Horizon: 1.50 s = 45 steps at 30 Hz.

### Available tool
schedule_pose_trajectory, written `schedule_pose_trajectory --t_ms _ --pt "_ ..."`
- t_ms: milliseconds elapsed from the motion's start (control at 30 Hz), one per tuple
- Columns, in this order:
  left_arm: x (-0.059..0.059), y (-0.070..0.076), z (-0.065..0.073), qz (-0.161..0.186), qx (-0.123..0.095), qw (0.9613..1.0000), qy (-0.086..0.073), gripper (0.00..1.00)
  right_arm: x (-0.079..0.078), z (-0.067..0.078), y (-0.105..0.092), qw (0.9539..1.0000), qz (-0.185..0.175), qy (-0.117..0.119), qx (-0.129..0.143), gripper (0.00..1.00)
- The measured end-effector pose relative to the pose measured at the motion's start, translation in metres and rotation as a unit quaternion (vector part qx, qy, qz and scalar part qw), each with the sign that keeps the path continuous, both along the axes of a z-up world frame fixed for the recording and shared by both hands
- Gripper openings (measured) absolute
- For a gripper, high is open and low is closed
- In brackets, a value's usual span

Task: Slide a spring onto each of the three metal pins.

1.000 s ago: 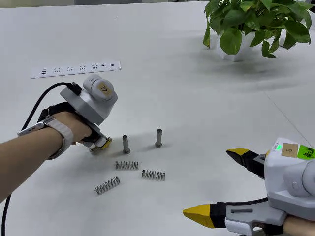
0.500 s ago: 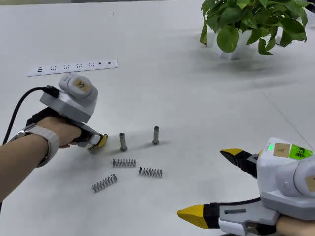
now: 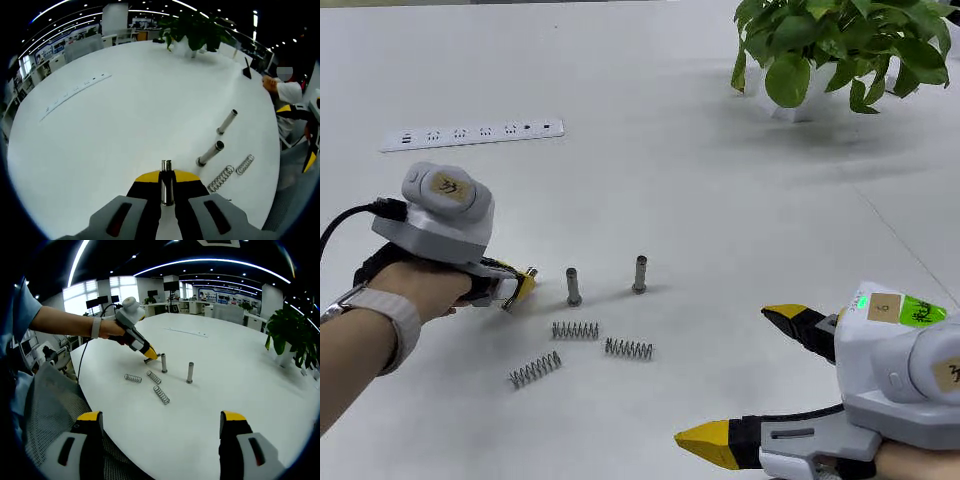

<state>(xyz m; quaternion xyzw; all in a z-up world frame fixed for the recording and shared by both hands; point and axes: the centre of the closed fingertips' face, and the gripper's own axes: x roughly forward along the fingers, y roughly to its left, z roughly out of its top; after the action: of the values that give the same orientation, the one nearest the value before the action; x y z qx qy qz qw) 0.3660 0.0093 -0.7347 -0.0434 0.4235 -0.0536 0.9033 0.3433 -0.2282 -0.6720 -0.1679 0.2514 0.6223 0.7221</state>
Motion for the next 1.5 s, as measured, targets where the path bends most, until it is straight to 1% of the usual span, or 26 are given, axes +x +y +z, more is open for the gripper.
schedule_pose_trajectory --t_ms 167,300,367,400,500,700,800,967,1000,1033,1067,1100,1133,1367,1433,1467,1500 --pt "-0.004 0.002 0.007 0.008 0.003 0.9997 -0.024 0.07 -0.002 0.000 0.002 1.0000 0.004 0.002 0.000 0.98" --pt "-0.010 0.000 0.012 0.011 0.005 0.9993 -0.034 0.07 -0.004 -0.001 0.003 1.0000 0.007 0.002 -0.001 0.98" --pt "-0.012 0.001 0.013 0.013 0.007 0.9990 -0.043 0.07 -0.005 -0.001 0.004 1.0000 0.009 0.003 -0.001 0.98" --pt "-0.016 0.001 0.013 0.013 0.007 0.9990 -0.043 0.07 -0.005 0.000 0.005 1.0000 0.009 0.003 0.001 0.98" --pt "-0.020 0.002 0.015 0.016 0.008 0.9987 -0.048 0.07 -0.006 -0.001 0.005 0.9999 0.011 0.003 0.000 0.98" --pt "-0.026 0.000 0.019 0.020 0.012 0.9980 -0.058 0.07 -0.008 -0.001 0.006 0.9999 0.015 0.004 -0.002 0.98" --pt "-0.029 -0.002 0.021 0.022 0.015 0.9975 -0.066 0.07 -0.009 -0.001 0.007 0.9999 0.016 0.003 -0.001 0.98" --pt "-0.033 -0.001 0.021 0.022 0.023 0.9966 -0.076 0.07 -0.011 -0.001 0.008 0.9998 0.020 0.004 -0.001 0.98" --pt "-0.034 -0.001 0.022 0.025 0.027 0.9963 -0.078 0.07 -0.012 -0.001 0.008 0.9998 0.021 0.004 -0.001 0.98" --pt "-0.035 -0.001 0.022 0.023 0.035 0.9956 -0.084 0.07 -0.012 -0.001 0.009 0.9997 0.022 0.004 -0.001 0.98" --pt "-0.037 -0.007 0.023 0.024 0.034 0.9954 -0.086 0.07 -0.012 -0.001 0.009 0.9997 0.022 0.003 -0.001 0.98" --pt "-0.038 -0.008 0.022 0.026 0.031 0.9955 -0.086 0.07 -0.013 -0.001 0.009 0.9997 0.022 0.003 -0.002 0.98" --pt "-0.037 -0.006 0.023 0.027 0.028 0.9953 -0.089 0.07 -0.013 -0.001 0.009 0.9997 0.023 0.003 -0.002 0.98" --pt "-0.037 -0.003 0.023 0.022 0.040 0.9951 -0.087 0.07 -0.014 -0.001 0.010 0.9997 0.024 0.004 -0.002 0.98" --pt "-0.038 -0.004 0.023 0.015 0.051 0.9948 -0.087 0.07 -0.014 0.000 0.010 0.9997 0.025 0.005 -0.002 0.98" --pt "-0.038 -0.003 0.022 0.014 0.054 0.9946 -0.088 0.07 -0.014 0.000 0.010 0.9997 0.025 0.004 -0.001 0.98" --pt "-0.038 -0.001 0.023 0.016 0.052 0.9946 -0.089 0.07 -0.014 0.000 0.010 0.9997 0.024 0.004 -0.002 0.98"
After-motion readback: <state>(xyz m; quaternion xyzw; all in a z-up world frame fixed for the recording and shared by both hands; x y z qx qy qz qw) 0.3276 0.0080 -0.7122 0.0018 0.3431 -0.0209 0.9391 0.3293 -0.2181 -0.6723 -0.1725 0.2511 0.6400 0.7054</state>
